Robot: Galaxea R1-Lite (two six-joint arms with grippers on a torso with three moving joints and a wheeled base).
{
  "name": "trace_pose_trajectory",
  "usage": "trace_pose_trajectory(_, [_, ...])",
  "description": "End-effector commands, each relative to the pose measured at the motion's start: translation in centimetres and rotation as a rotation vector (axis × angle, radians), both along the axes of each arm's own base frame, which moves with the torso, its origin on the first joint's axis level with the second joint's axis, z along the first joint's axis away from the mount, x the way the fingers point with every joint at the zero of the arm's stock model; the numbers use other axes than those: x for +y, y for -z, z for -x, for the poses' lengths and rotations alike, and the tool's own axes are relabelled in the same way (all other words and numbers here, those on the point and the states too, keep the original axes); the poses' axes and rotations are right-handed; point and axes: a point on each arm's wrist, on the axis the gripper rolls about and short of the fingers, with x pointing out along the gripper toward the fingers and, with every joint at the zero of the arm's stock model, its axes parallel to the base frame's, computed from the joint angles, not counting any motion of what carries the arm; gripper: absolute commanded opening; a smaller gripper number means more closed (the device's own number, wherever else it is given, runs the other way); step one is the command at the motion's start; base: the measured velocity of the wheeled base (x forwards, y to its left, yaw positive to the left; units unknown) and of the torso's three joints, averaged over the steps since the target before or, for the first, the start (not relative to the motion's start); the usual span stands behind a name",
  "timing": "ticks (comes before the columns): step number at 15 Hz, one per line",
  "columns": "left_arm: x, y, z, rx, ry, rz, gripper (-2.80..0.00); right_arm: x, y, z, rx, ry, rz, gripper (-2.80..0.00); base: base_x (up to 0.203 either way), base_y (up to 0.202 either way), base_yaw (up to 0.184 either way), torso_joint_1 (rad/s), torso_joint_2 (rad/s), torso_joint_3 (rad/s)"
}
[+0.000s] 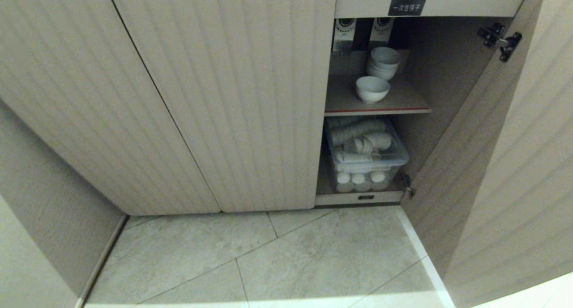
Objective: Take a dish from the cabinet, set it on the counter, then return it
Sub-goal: Close the cabinet door
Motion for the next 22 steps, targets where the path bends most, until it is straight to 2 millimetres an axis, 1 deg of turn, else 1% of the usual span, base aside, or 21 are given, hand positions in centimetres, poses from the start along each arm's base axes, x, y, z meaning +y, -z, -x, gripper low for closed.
trace_pose_trajectory(1, [0.0, 0.0, 0.0, 0.0, 0.0, 0.0, -2.8, 0.0, -0.02, 0.0, 0.001, 0.001, 0.0, -2.8, 0.0, 0.0, 0.0, 0.0, 0.0, 0.0])
trace_pose_trajectory(22, [0.0, 0.0, 0.0, 0.0, 0.0, 0.001, -2.8, 0.0, -0.01, -0.01, 0.001, 0.001, 0.002, -2.8, 0.0, 0.0, 0.0, 0.0, 0.0, 0.0])
